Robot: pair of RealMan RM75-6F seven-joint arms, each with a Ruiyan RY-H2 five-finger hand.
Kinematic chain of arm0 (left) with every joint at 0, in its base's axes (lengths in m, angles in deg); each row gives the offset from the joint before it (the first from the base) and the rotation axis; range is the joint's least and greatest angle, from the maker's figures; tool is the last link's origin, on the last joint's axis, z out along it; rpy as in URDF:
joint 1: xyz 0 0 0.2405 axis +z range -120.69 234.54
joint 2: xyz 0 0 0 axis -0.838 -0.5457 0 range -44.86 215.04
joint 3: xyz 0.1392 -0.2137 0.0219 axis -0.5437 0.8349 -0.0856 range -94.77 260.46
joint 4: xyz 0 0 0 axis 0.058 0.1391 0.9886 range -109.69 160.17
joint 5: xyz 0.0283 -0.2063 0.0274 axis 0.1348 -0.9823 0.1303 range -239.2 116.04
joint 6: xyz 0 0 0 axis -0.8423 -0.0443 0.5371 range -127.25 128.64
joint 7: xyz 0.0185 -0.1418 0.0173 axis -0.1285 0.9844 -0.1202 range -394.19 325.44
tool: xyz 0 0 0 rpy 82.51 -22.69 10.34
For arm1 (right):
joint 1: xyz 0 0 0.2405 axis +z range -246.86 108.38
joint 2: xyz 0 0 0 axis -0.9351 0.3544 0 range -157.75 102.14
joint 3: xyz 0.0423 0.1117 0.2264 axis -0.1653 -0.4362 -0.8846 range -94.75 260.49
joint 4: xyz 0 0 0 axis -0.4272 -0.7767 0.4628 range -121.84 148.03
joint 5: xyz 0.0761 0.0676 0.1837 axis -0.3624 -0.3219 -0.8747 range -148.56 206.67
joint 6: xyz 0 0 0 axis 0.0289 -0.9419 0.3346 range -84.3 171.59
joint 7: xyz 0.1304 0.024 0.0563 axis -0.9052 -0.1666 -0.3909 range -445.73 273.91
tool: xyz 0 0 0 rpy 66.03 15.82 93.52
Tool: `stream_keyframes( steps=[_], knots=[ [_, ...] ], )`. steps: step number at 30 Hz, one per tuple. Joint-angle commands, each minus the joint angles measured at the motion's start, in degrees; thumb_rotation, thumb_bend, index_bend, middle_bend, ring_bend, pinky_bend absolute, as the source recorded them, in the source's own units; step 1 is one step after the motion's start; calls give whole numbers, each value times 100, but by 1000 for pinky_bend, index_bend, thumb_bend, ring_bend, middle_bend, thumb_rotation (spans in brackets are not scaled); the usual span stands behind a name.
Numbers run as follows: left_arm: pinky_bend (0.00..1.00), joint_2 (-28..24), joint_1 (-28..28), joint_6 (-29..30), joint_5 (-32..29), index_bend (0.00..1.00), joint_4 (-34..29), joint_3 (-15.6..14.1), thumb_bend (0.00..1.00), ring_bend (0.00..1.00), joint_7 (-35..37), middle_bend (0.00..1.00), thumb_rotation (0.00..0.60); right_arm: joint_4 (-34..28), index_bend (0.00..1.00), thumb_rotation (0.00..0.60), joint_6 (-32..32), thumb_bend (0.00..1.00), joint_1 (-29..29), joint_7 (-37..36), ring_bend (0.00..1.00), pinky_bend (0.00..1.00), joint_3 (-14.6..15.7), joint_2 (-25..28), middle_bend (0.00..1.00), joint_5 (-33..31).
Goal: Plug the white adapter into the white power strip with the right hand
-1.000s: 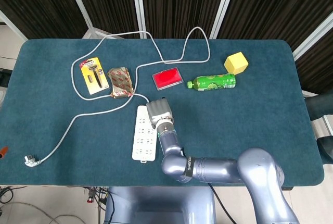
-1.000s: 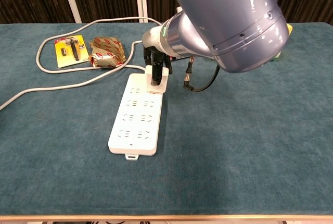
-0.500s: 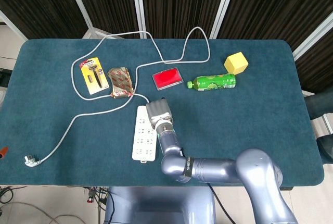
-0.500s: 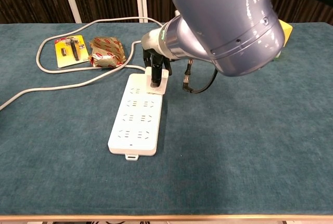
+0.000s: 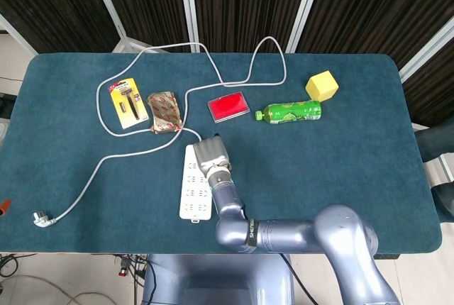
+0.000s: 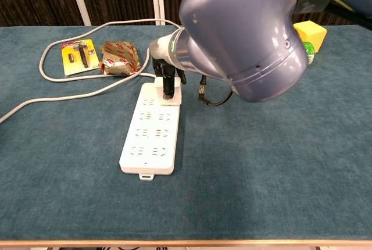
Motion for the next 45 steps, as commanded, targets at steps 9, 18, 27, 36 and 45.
stream_keyframes(
  steps=[9, 18, 27, 36, 45],
  knots=[
    [0, -14, -5, -22, -13, 198, 10, 4, 100, 0, 32, 0, 600, 188, 765, 600, 13, 604, 6, 64, 515, 221, -97, -125, 659, -44],
    [0, -9, -5, -17, -8, 198, 4, -2, 100, 0, 15, 0, 600, 297, 799, 600, -203, 604, -62, 70, 526, 221, -181, -134, 682, -176],
    [0, -6, -11, -19, 6, 198, 3, -10, 100, 0, 1, 0, 600, 327, 847, 600, -338, 605, -100, -42, 554, 229, -169, -177, 714, -34],
    [0, -9, -9, -18, -22, 198, 8, 4, 100, 0, 8, 0, 600, 432, 885, 600, -342, 604, -112, -183, 570, 270, -103, -312, 738, 245],
    [0, -7, -9, -17, -31, 198, 9, 6, 100, 0, -2, 0, 600, 614, 936, 600, -268, 604, -163, -391, 599, 318, -75, -467, 769, 646]
  ],
)
